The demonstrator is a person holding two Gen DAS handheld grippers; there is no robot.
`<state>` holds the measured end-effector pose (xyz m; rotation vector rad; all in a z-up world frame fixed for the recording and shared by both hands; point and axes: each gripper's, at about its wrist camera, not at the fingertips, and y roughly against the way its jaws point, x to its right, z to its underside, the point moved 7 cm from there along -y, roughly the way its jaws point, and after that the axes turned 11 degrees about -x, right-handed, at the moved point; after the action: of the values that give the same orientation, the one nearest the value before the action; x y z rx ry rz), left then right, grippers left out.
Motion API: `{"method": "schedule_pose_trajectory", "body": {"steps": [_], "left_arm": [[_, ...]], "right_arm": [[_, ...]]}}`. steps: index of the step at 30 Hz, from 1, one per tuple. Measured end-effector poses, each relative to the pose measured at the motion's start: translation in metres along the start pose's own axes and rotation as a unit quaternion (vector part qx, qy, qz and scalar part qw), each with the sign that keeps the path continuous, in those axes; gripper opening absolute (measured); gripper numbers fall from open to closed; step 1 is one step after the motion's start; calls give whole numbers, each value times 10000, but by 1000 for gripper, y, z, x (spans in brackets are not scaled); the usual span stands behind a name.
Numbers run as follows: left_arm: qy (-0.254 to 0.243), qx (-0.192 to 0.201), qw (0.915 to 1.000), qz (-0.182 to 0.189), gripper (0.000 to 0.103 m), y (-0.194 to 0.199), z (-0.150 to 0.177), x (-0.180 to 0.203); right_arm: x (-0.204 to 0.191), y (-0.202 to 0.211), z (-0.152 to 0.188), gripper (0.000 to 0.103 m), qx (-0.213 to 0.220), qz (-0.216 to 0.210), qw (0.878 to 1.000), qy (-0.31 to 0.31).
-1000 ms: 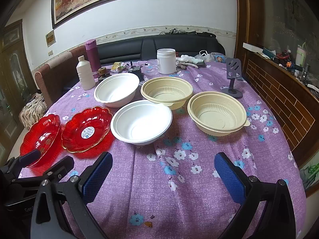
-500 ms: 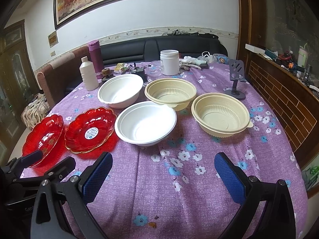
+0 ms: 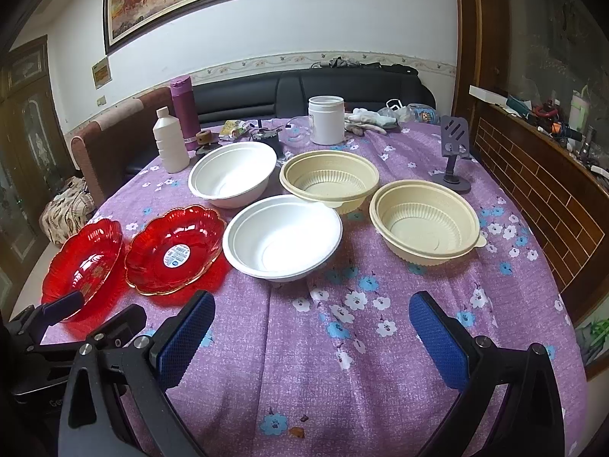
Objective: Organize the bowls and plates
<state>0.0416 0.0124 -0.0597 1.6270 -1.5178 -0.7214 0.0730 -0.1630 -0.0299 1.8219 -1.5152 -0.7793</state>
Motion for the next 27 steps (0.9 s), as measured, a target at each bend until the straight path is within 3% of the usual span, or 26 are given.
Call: {"method": "schedule_pose_trajectory", "body": {"steps": [5, 10, 13, 16, 19, 21, 23, 27], "left_arm": [[188, 227, 9996, 45, 103, 21, -5, -23], [962, 828, 9900, -619, 103, 58, -11, -104], [1776, 661, 9766, -1019, 103, 54, -4, -176], [2296, 326, 9665, -1102, 103, 38, 4, -220], [2547, 101, 9595, -1202, 103, 26, 12, -243], [2590, -27, 9588, -1165, 103, 17, 13, -245], [2599, -140, 9590, -1122, 101, 9, 14, -246], [2629, -304, 9597, -948, 79, -4, 14, -247]], "right_arm": [[-17, 2, -7, 103, 33, -295, 9995, 80], [-55, -3, -19, 103, -115, -992, 9947, 233], [-94, -12, -22, 102, -407, -1737, 9834, 339], [-134, -32, -22, 101, -907, -2532, 9628, 268], [-171, -52, -18, 87, -1405, -3167, 9380, 88], [-194, -68, -13, 72, -1722, -3357, 9261, 46], [-212, -80, -5, 64, -2004, -3518, 9144, -31], [-231, -96, -2, 53, -2229, -3585, 9064, -185]]}}
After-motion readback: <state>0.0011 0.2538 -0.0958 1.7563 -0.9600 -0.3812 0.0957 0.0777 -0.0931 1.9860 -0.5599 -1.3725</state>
